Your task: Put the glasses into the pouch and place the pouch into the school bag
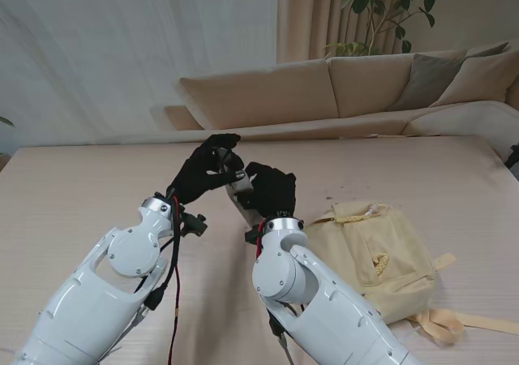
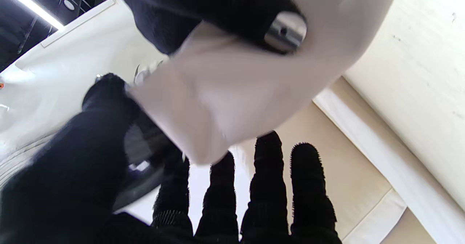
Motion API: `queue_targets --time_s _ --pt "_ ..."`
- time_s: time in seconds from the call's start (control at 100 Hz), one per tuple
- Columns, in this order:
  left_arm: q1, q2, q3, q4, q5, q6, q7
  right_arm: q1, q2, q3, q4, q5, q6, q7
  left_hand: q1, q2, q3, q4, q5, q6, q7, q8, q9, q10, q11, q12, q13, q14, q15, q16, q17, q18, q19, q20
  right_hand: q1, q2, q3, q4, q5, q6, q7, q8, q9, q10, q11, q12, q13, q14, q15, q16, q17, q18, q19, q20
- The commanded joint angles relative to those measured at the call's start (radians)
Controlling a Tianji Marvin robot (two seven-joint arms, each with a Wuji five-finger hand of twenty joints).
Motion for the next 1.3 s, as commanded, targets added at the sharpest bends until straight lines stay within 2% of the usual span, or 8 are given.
queue_targets --time_s 0.0,0.23,0.31,0.39,0.53,0.73,0.94,1.29 --pt "0.005 -0.012 -0.004 -0.021 -0.01 -0.005 0.016 -0.01 -0.006 0.001 -0.009 0.008 -0.007 0.01 -0.023 0.011 -0.033 0.033 -0.033 -0.069 -0.041 -0.044 -0.002 -0.041 0.003 -0.015 -0.006 0.002 -0.016 -0.01 -0.004 0.012 -0.016 -0.006 0.055 0.031 0.084 -0.022 0.049 -0.075 0.043 0.04 0.057 0.038 0.002 0.025 0.039 -0.009 0.021 -0.02 -0.003 0.004 0.013 -0.003" --pt "0.014 -0.016 -0.015 -0.035 0.056 -0.023 0.074 -0.023 -0.016 0.013 -0.015 0.053 -0.037 -0.017 -0.05 0.117 -0.101 0.037 -0.024 -0.236 -0.105 -0.109 -0.055 -0.051 -0.038 -0.042 -0.082 -0.003 -0.066 -0.031 -0.051 0.036 -0.044 -0.017 0.068 0.005 0.124 -0.024 0.094 -0.085 0.019 0.084 0.09 0.056 -0.033 0.026 0.057 0.015 0.014 -0.048 0.016 0.008 0.016 -0.001" --pt "0.034 -0.017 -0.034 -0.061 0.102 -0.033 0.112 -0.025 -0.01 0.017 -0.02 0.047 -0.039 -0.008 -0.007 0.196 -0.125 0.039 0.001 -0.308 0.046 -0.04 -0.017 -0.072 -0.037 -0.054 -0.076 -0.02 -0.072 -0.04 -0.054 0.041 -0.044 -0.018 0.064 0.005 0.128 -0.027 0.097 -0.087 0.016 0.09 0.093 0.056 -0.037 0.027 0.06 0.014 0.012 -0.049 0.016 0.008 0.015 0.0" --pt "0.05 -0.014 -0.053 -0.096 0.147 -0.019 0.124 -0.028 0.001 0.023 -0.032 0.043 -0.032 0.022 0.009 0.182 -0.074 0.034 0.199 -0.241 0.073 -0.024 0.1 -0.082 -0.011 -0.032 -0.024 -0.019 -0.039 -0.02 -0.055 0.076 -0.038 -0.014 0.063 0.012 0.128 -0.027 0.094 -0.093 0.015 0.095 0.088 0.052 -0.04 0.03 0.053 0.01 0.008 -0.049 0.012 0.008 0.009 -0.003" --pt "0.069 0.019 -0.103 -0.145 0.247 -0.035 0.052 -0.033 0.019 0.03 -0.044 0.03 -0.027 0.064 -0.005 0.119 0.018 0.019 0.256 -0.187 0.044 -0.032 0.154 -0.096 -0.003 -0.011 0.032 -0.039 -0.018 0.0 -0.048 0.085 -0.039 -0.011 0.066 0.023 0.121 -0.023 0.09 -0.101 0.011 0.109 0.086 0.049 -0.045 0.032 0.048 0.005 0.0 -0.047 0.008 0.009 0.0 -0.007" --pt "0.09 0.085 -0.18 -0.221 0.259 -0.037 -0.218 -0.036 0.029 0.033 -0.056 0.029 -0.02 0.095 0.063 0.106 0.068 0.013 0.243 -0.127 0.029 -0.034 0.184 -0.098 0.011 0.011 0.074 -0.05 0.01 0.029 -0.033 0.066 -0.045 -0.011 0.073 0.021 0.118 -0.02 0.091 -0.097 0.009 0.12 0.093 0.058 -0.047 0.031 0.052 0.015 -0.007 -0.045 0.009 0.009 -0.001 -0.007" --pt "0.08 0.09 -0.185 -0.213 0.302 -0.081 -0.218 -0.037 0.046 0.028 -0.072 0.003 -0.021 0.139 0.178 0.048 0.081 -0.019 0.319 -0.296 0.211 0.162 0.364 -0.159 0.079 0.225 0.189 -0.073 0.149 0.145 -0.018 0.069 -0.018 0.007 0.069 0.027 0.117 -0.02 0.087 -0.095 0.004 0.124 0.095 0.06 -0.047 0.033 0.058 0.014 -0.006 -0.041 0.012 0.011 0.0 -0.007" --pt "0.081 0.11 -0.204 -0.227 0.357 -0.117 -0.278 -0.043 0.067 0.043 -0.104 0.018 -0.018 0.204 0.29 -0.045 0.061 -0.02 0.472 -0.31 0.315 0.243 0.552 -0.188 -0.052 0.45 0.249 -0.101 0.177 0.17 -0.009 0.063 -0.014 0.001 0.071 0.034 0.108 -0.016 0.082 -0.087 0.001 0.129 0.098 0.068 -0.042 0.039 0.061 0.02 0.001 -0.032 0.012 0.011 0.0 -0.007"
